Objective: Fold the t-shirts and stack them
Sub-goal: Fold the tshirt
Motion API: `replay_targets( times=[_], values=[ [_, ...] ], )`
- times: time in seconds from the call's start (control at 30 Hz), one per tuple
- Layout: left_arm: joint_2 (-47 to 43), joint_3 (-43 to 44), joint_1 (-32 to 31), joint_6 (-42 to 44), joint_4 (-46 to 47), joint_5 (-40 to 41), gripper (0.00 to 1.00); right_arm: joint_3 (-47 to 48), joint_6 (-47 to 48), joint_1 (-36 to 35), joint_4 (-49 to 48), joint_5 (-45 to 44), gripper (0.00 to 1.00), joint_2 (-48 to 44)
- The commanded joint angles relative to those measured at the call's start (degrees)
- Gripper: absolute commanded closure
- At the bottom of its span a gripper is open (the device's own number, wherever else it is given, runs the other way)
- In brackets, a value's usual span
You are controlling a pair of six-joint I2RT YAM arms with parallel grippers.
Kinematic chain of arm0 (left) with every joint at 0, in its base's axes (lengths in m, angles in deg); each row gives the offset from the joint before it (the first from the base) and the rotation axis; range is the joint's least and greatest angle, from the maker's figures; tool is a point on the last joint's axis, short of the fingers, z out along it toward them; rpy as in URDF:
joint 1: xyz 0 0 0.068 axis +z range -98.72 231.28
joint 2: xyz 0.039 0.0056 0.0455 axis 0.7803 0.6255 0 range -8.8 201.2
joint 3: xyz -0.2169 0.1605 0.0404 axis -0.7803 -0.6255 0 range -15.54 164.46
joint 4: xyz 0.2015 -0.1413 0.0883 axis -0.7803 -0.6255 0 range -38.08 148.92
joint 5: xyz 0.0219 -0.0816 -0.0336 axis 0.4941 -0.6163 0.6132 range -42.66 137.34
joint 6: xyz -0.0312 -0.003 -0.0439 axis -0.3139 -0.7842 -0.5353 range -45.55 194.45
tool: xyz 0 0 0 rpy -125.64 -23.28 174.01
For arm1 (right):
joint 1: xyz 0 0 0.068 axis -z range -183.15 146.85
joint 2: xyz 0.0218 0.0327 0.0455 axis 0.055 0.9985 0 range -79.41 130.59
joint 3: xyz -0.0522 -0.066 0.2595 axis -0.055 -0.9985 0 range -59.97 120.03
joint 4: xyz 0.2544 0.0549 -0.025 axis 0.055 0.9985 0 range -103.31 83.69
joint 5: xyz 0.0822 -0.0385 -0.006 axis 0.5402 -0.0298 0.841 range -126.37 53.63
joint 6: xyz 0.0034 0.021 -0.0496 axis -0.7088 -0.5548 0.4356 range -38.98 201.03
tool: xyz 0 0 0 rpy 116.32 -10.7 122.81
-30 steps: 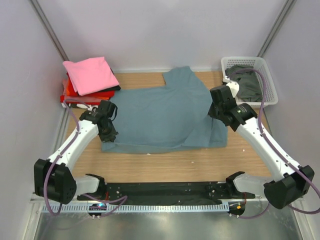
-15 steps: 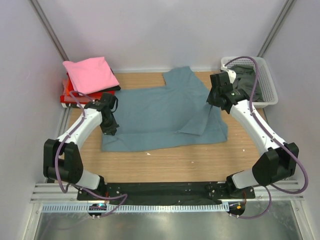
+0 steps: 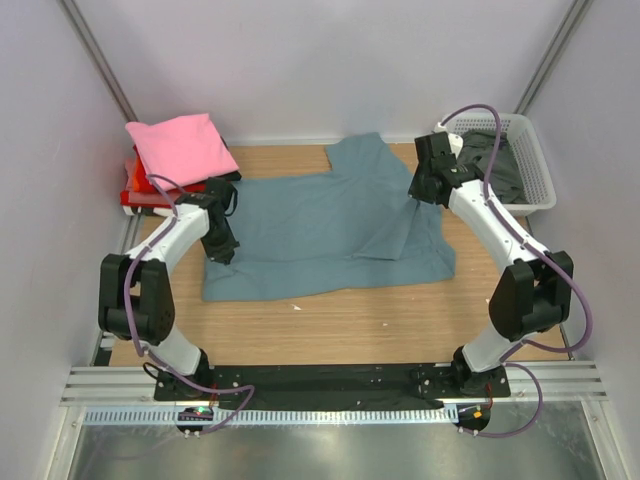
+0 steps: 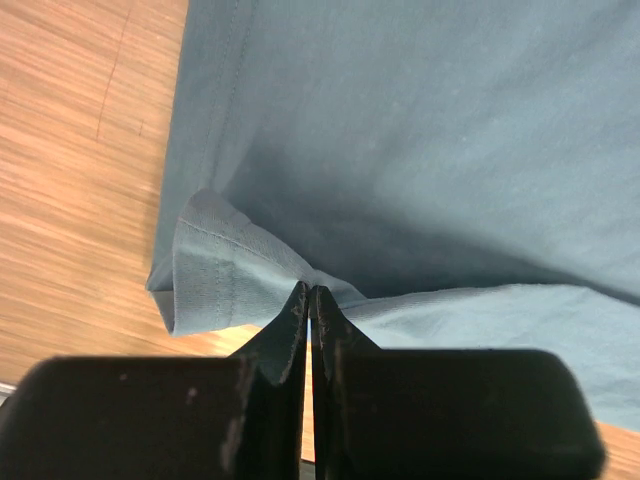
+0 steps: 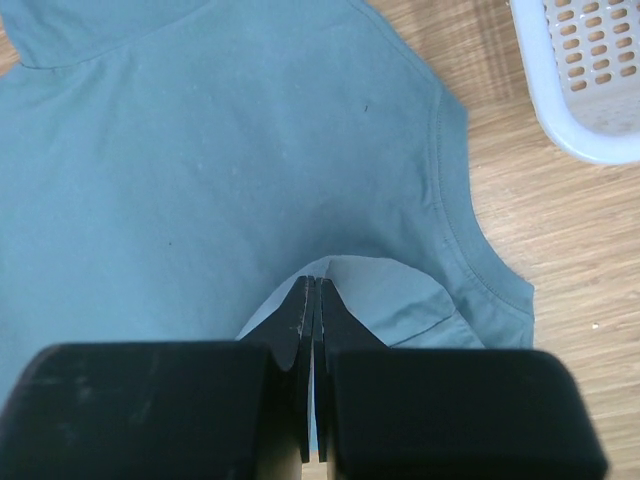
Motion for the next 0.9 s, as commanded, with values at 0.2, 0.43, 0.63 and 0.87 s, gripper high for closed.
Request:
replay_targets(
  times=[0.2, 0.43, 0.63, 0.87],
  values=[
    [3.35, 5.83, 1.74, 1.38, 1.30, 0.63, 1.00, 5.89, 1.09, 2.26, -2.81, 0.18, 0.99, 3.48],
    [5.98, 7.50, 2.00, 1.82, 1.21, 0.72, 1.00, 5.72, 0.92, 3.67, -4.04, 1.94, 0.99, 5.15],
    [9.94, 9.78, 3.14, 1.64, -0.19, -0.33, 0.91, 6.33, 0.04, 3.75, -5.19, 3.61, 0.99, 8.66],
    [5.47, 11.98, 4.11, 3.57, -4.22, 3.09, 0.39, 13.18, 0.39, 4.02, -2.56, 2.38, 0.32, 15.52]
  ],
)
